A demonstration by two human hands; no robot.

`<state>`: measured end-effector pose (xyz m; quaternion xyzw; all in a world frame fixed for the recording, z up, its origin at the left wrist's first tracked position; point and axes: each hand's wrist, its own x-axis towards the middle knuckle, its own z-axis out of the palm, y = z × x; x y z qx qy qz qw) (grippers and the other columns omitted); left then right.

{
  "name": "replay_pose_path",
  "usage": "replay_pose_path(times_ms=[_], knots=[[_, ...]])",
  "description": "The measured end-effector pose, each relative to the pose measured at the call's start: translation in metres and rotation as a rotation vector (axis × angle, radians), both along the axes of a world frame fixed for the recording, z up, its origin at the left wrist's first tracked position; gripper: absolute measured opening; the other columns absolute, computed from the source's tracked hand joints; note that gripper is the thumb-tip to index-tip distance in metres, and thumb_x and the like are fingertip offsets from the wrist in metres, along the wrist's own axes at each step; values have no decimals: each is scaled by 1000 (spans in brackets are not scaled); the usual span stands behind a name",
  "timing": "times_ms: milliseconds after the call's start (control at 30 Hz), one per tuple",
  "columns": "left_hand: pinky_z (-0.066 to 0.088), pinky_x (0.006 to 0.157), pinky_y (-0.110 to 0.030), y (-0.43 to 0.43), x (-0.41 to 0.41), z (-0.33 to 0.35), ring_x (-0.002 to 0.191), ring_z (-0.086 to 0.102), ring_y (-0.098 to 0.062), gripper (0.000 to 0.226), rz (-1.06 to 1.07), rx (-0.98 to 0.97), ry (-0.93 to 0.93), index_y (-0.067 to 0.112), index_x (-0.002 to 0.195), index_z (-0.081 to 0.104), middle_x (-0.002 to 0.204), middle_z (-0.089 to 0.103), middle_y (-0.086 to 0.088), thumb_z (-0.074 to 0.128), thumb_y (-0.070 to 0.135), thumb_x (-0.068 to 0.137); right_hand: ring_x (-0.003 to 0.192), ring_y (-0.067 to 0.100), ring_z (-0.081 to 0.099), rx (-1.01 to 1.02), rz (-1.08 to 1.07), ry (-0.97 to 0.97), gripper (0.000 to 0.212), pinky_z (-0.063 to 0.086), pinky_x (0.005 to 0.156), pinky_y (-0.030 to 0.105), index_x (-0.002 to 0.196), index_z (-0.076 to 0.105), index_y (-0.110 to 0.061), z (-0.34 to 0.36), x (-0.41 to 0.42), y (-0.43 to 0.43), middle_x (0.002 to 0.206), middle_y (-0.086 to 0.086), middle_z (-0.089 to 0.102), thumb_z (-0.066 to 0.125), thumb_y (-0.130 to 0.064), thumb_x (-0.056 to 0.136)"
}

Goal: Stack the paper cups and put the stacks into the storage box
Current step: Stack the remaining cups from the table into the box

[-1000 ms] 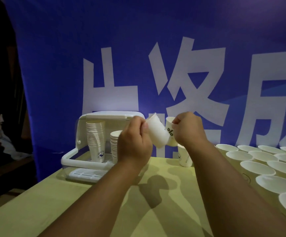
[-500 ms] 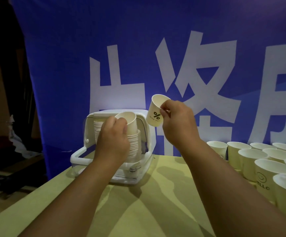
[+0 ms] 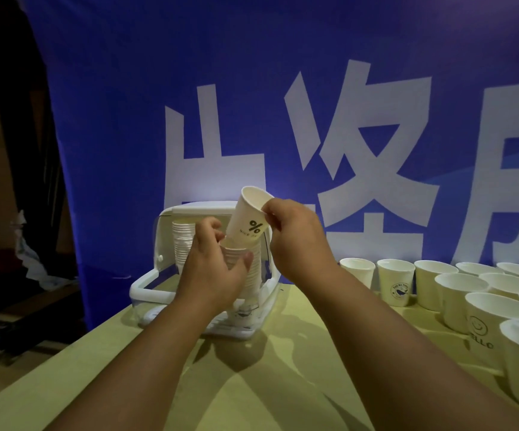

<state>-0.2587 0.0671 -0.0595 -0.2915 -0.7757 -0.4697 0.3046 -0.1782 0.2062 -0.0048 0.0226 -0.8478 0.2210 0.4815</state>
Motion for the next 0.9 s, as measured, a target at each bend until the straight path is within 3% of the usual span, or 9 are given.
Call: replay_pose_path(times_ms=[167,233,300,367,467,533,633,700,900], knots=[[49,82,-32,3,1,-4,118,52,-16,103,-4,-20,144,60,151,0,139,44,-2,78,44,86,94,14,52,156,-13,-116,25,43,75,21,111,67,-20,-7,-4,-5,109,-1,57,72,-16,87],[50,81,-32,2,-1,-4,116,48,-14,97,20,-57,168,61,153,3,136,41,1,74,47,89,98,13,54,85,24,-115,25,46,79,21,113,67,-22,-11,-8,-6,121,-4,50,69,-14,90],[53,83,-31,0,-5,-6,113,47,-12,83,50,-81,143,53,155,19,129,38,6,71,45,91,105,13,55,-18,55,-111,32,44,83,20,126,62,-26,-16,-12,-5,129,-5,46,61,-15,96],[58,87,-34,-1,-7,-9,109,51,-14,71,86,-91,119,35,153,36,123,38,8,70,41,92,108,13,54,-34,75,-160,38,40,82,19,132,57,-29,-23,-16,-4,127,-6,51,58,-14,97],[58,91,-35,-1,-10,-13,112,51,-17,67,97,-94,52,21,154,42,125,38,6,67,39,95,106,14,57,-3,103,-253,42,48,87,24,129,58,-28,-35,-20,-4,123,-5,60,66,-12,91],[58,92,-36,-1,-11,-14,116,50,-16,65,90,-78,18,21,156,40,129,39,7,63,39,98,108,14,58,-29,122,-273,45,52,92,28,132,55,-29,-43,-23,-4,125,-5,61,66,-13,91],[59,90,-41,-2,-10,-13,120,52,-18,57,74,-35,-12,25,154,42,136,46,6,54,42,102,103,13,59,-84,150,-261,52,45,80,16,137,49,-33,-50,-27,-2,124,-4,62,65,-14,92],[59,91,-46,-3,-10,-14,121,55,-20,52,73,-9,-46,28,151,43,141,52,3,50,45,103,106,14,59,-132,153,-279,61,43,80,18,143,41,-34,-53,-29,-2,128,-4,60,67,-15,91],[61,82,-42,-7,-13,-18,103,64,-16,40,85,13,-137,31,134,53,121,66,7,47,54,101,92,7,54,-176,172,-309,60,42,73,17,142,38,-35,-64,-33,0,125,-6,62,65,-19,92]])
